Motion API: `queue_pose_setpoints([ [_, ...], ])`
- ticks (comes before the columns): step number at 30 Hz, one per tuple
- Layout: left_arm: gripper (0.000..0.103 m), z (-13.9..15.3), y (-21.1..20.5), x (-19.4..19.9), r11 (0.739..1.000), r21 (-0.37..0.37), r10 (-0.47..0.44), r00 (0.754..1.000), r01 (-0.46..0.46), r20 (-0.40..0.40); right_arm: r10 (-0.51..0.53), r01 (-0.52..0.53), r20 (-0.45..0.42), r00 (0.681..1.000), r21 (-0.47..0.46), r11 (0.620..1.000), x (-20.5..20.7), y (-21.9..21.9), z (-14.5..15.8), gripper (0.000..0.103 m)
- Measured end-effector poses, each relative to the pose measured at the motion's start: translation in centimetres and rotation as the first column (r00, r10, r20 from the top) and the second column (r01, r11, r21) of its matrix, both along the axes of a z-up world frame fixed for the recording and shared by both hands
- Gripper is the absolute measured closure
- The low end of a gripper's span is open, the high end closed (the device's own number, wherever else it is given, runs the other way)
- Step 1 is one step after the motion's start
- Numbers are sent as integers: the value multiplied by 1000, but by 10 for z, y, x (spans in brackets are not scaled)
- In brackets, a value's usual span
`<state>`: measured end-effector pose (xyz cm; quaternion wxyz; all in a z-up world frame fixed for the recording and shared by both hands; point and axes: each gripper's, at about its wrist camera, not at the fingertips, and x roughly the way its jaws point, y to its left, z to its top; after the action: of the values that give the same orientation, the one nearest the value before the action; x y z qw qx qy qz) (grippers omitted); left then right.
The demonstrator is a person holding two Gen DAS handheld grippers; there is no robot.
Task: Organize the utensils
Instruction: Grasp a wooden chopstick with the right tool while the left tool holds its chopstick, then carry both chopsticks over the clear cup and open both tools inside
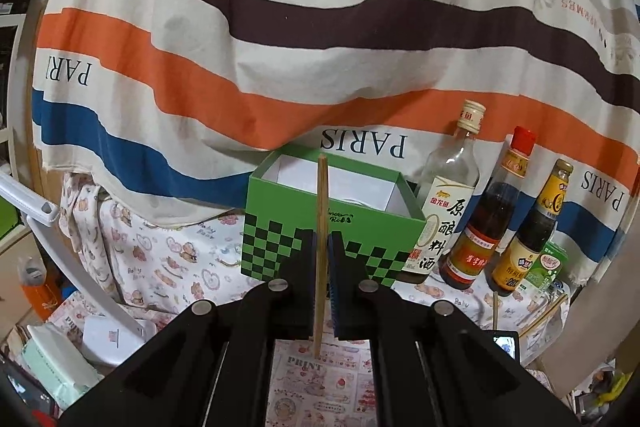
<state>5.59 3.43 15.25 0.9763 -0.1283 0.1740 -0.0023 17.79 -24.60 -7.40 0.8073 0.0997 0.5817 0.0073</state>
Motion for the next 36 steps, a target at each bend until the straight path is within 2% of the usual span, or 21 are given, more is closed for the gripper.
queue_pose_setpoints([
  [2,98,0,0,0,1000,1,-5,1000,5,1,-12,12,0,1000,4,1000,2,-4,-1,96],
  [11,98,-4,-4,7,1000,27,5,1000,-5,-26,-72,72,-1,997,-86,994,36,-1,-6,95],
  [14,98,0,-4,2,998,50,25,1000,-25,-13,-75,77,18,997,-103,992,42,2,-7,95],
  [17,98,4,-2,-4,998,56,33,999,-33,1,-73,84,69,995,-170,982,39,11,-7,95],
  [20,98,5,-2,-5,998,56,26,1000,-26,1,-71,80,88,994,-102,992,25,14,-4,95],
  [23,98,7,-3,-8,999,38,14,1000,-13,-11,-41,52,184,982,-54,997,-6,15,27,95],
  [26,98,15,-9,-20,999,52,-16,1000,15,19,5,13,342,940,-51,999,-47,16,75,95],
  [28,98,19,-15,-26,997,74,-23,999,20,35,18,-8,450,893,-24,1000,-71,10,110,95],
  [32,98,23,-34,-31,991,135,-23,998,15,53,26,-47,596,802,19,999,-90,-2,172,95],
  [33,98,23,-38,-30,990,134,-38,998,31,52,31,-50,638,770,12,999,-100,-3,187,95],
  [36,98,21,-43,-23,991,60,-119,993,118,26,34,-30,736,676,-19,999,-123,-13,221,95],
])
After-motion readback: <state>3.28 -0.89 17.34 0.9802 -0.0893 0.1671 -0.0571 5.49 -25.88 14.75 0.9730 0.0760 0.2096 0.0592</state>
